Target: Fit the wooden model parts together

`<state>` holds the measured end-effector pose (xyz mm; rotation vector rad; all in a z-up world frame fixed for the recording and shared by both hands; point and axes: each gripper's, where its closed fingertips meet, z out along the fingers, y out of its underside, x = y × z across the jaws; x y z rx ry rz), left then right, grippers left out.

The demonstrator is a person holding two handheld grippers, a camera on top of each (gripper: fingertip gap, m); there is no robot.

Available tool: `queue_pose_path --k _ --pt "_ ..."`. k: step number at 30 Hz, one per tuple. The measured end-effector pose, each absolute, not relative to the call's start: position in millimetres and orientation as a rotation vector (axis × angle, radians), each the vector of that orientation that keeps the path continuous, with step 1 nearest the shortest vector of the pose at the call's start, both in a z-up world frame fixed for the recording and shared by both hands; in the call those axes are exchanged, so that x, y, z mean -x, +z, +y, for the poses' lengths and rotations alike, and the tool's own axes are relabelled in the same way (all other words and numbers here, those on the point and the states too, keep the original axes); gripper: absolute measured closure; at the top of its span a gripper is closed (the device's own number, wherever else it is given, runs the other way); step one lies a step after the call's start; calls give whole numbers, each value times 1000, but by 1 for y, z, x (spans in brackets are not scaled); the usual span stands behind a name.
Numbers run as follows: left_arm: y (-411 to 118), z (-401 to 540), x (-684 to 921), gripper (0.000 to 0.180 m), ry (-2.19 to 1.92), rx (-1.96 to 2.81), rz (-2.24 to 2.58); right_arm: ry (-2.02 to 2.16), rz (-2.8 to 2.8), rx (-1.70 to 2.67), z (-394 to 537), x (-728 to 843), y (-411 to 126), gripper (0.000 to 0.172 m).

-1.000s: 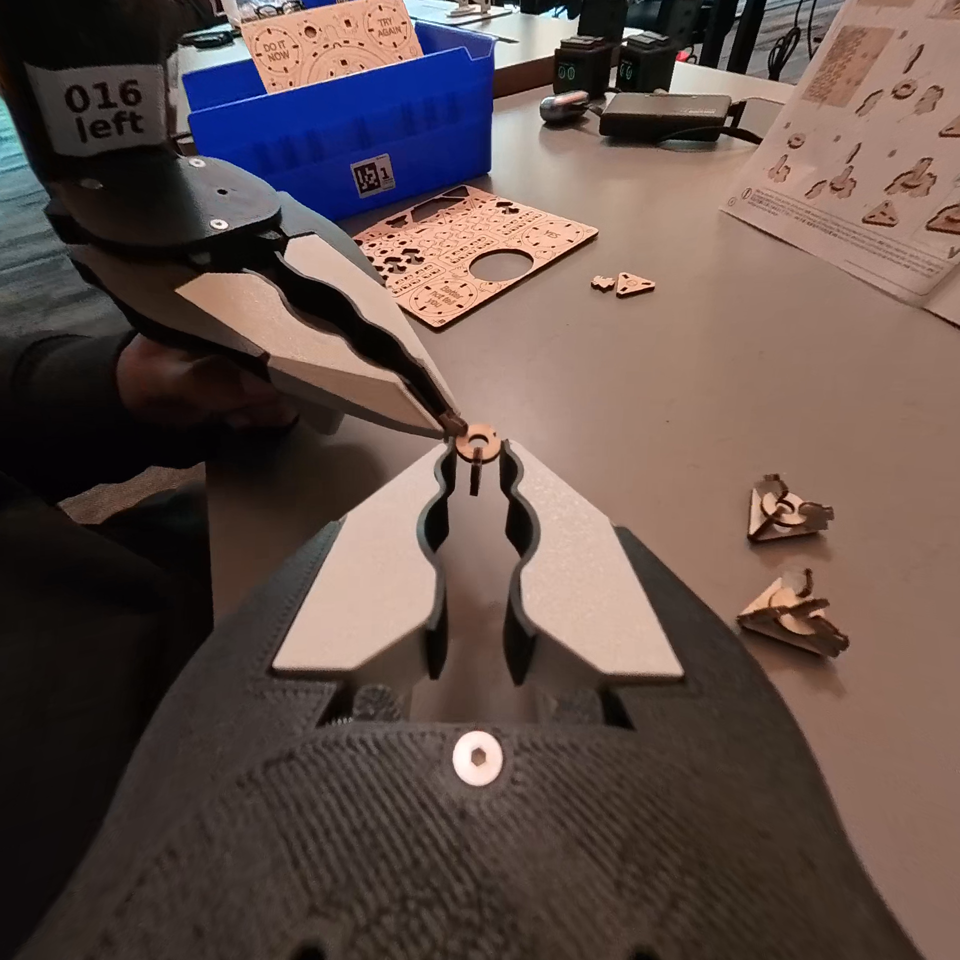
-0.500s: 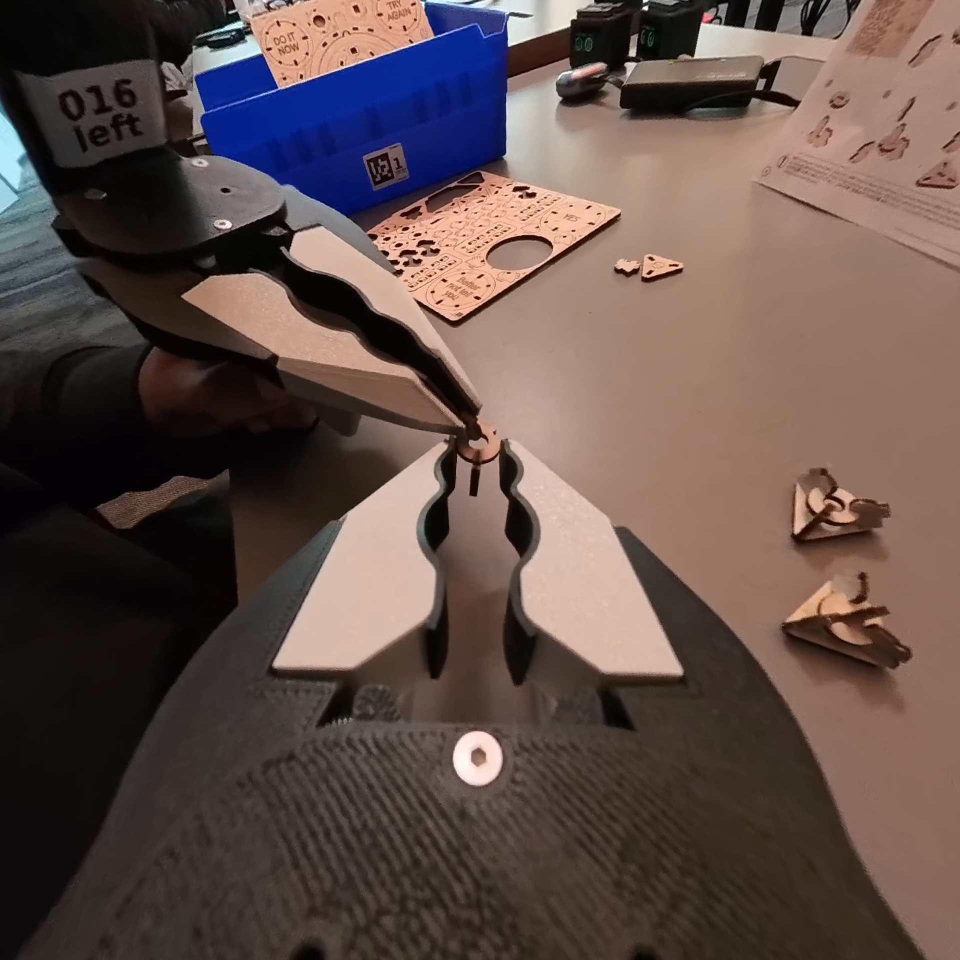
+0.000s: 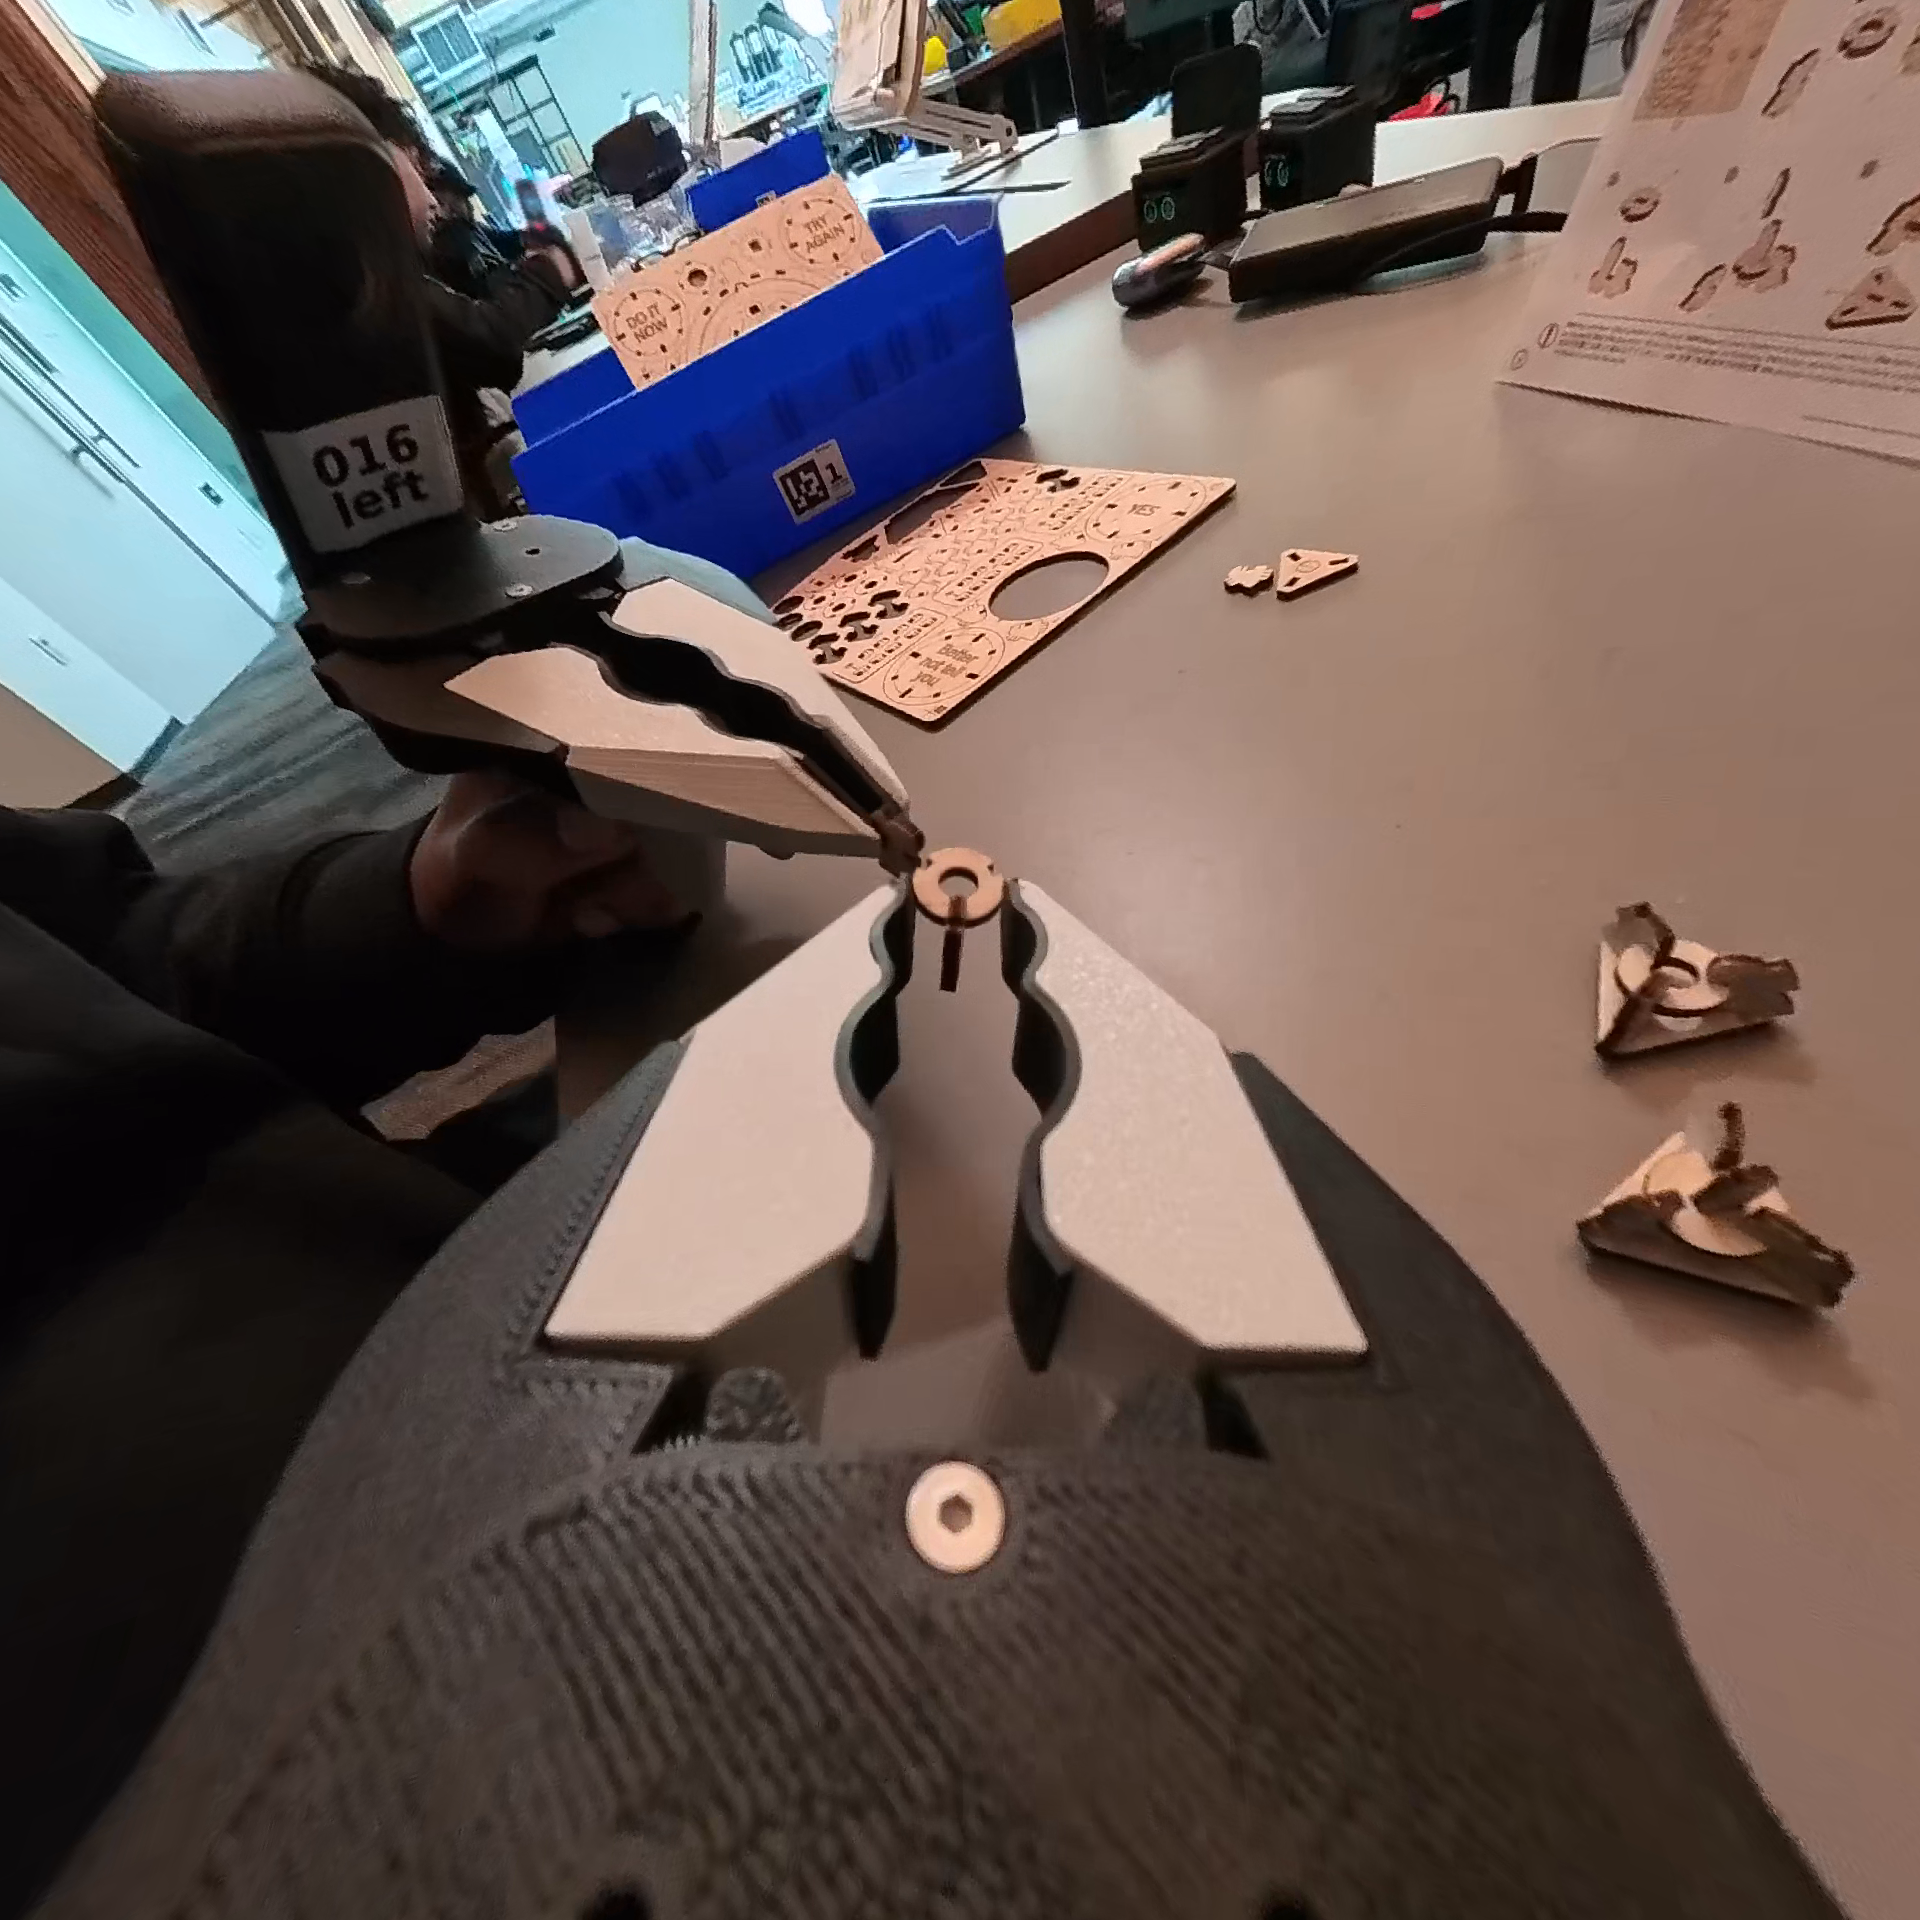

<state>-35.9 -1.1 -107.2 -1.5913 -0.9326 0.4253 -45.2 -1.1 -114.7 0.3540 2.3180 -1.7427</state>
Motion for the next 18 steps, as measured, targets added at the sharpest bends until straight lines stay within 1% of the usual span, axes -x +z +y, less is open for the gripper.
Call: queue_pose_path --k 18 --pt "-105 3 35 178 415 1580 -911 -1738 2333 -379 -4 42 -114 157"
